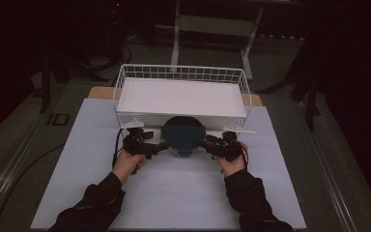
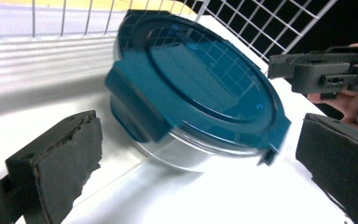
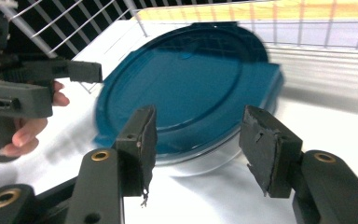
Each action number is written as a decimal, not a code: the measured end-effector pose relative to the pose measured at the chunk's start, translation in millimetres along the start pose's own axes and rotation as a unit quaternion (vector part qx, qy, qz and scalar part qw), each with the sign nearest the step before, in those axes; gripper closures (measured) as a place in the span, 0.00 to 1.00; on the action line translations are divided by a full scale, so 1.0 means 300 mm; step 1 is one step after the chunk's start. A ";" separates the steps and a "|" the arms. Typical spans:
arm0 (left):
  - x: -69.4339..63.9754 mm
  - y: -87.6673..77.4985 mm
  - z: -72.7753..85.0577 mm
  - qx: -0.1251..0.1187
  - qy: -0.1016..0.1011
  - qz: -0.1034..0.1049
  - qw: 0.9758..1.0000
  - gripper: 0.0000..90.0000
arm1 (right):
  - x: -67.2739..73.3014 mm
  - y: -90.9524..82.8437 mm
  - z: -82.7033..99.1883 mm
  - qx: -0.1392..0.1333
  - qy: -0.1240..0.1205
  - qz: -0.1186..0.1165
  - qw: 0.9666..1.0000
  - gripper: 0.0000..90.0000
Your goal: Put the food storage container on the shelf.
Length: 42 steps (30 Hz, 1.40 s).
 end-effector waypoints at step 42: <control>-0.162 -0.150 0.124 0.006 0.093 -0.022 0.995 0.00 | 0.145 0.141 0.121 0.070 -0.042 0.000 0.997 1.00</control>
Point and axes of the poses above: each handheld gripper's, and its own axes: y roughly forward along the jaws, z roughly out of its underside, x roughly to its left, the point moved 8 cm from there along y, roughly forward along the jaws, and after that the axes turned 2 degrees about z, right-handed, at the moved point
